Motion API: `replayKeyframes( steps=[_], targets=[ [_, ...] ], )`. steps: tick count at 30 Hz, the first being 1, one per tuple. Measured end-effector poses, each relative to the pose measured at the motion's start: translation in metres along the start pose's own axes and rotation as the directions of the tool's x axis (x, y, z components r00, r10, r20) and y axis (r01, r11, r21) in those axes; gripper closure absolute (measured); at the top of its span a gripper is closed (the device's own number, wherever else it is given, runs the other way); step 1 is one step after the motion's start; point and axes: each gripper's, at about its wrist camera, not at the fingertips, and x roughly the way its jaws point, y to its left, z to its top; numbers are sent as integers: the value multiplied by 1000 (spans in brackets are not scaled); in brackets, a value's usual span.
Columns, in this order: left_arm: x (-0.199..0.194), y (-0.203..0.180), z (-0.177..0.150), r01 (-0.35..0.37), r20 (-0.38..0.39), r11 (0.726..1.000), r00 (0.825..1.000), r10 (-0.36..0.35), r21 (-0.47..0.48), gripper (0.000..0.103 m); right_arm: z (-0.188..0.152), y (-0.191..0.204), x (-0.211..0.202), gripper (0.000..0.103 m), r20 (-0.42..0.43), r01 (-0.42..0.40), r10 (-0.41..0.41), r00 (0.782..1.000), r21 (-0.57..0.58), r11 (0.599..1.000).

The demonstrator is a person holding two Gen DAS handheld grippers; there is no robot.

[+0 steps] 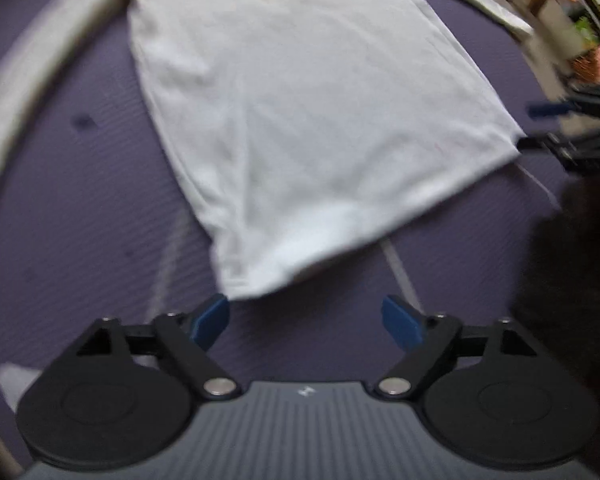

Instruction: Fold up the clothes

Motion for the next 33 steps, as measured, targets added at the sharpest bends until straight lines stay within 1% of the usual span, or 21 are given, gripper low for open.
replayKeyframes(
  steps=[1, 4, 6, 7, 9, 11, 12, 13, 14, 16, 19, 21, 22, 24, 26, 27, 28, 29, 30, 31, 33],
  targets=[
    [0, 0, 0, 8, -21, 1000, 1000, -7, 18, 16, 4, -2, 1, 48, 9, -8, 8, 1000, 8, 1000],
    [-10, 2, 2, 2, -25, 998, 1000, -1, 59, 17, 13, -12, 9, 48, 46, -16, 14, 999, 48, 999],
    [-21, 9, 10, -36, 70, 999, 997, 34, 28, 20, 15, -16, 12, 48, 86, -13, 7, 996, 74, 997],
    [-24, 12, 10, -37, 96, 999, 995, 35, 15, 27, 14, -18, 11, 49, 110, -7, -3, 994, 94, 996],
    [-23, 18, 18, -29, 187, 999, 982, 35, -39, 36, 16, -21, 16, 58, 147, -1, -15, 989, 111, 994],
    [-12, 15, 24, -21, 186, 999, 982, 26, -30, 48, 20, -23, 25, 67, 152, -22, 4, 988, 116, 993],
    [-4, 12, 28, -18, 176, 1000, 984, 20, -14, 61, 20, -24, 28, 74, 143, -27, 10, 990, 116, 993],
    [0, 10, 29, -21, 168, 1000, 986, 21, -1, 63, 21, -25, 34, 75, 126, -34, 20, 992, 113, 993],
    [10, 4, 29, -29, 132, 999, 991, 24, 34, 63, 19, -24, 39, 75, 105, -38, 27, 994, 110, 993],
    [26, 5, 26, -30, 49, 999, 998, 29, 30, 63, 16, -24, 48, 75, 55, -42, 36, 998, 113, 993],
    [27, 8, 18, -27, 49, 999, 998, 25, 38, 60, 8, -27, 52, 75, -10, -32, 33, 999, 134, 991],
    [29, 13, 15, -15, -15, 1000, 1000, 15, -11, 56, 5, -29, 51, 75, -33, -18, 23, 999, 149, 989],
    [28, 13, 15, -36, -27, 999, 999, 35, -18, 51, 5, -30, 51, 75, -43, -11, 17, 999, 154, 988],
    [28, 12, 13, -80, -50, 996, 996, 78, -27, 47, 5, -31, 49, 72, -45, -4, 12, 999, 160, 987],
    [14, 6, 19, -109, 24, 992, 994, 111, -64, 38, 7, -30, 45, 63, -27, 0, 4, 1000, 159, 987],
    [7, 4, 22, -123, 62, 989, 990, 128, -84, 30, 10, -29, 37, 56, 8, 25, -27, 1000, 164, 986],
    [1, 1, 25, -136, 99, 985, 984, 146, -104, 18, 12, -28, 30, 53, 42, 48, -56, 998, 170, 984],
    [-10, -6, 29, -179, 159, 974, 967, 201, -141, 11, 13, -26, 23, 51, 70, 59, -72, 995, 179, 982],
    [-20, -13, 33, -221, 217, 958, 941, 258, -181, 3, 14, -25, 12, 47, 110, 65, -88, 990, 195, 979],
    [-30, -21, 36, -259, 272, 940, 909, 315, -224, 0, 14, -25, 3, 45, 139, 63, -93, 986, 210, 976],
    [-43, -37, 42, -320, 328, 885, 842, 429, -337, 0, 14, -24, -14, 31, 199, 49, -101, 975, 252, 966]
  ],
)
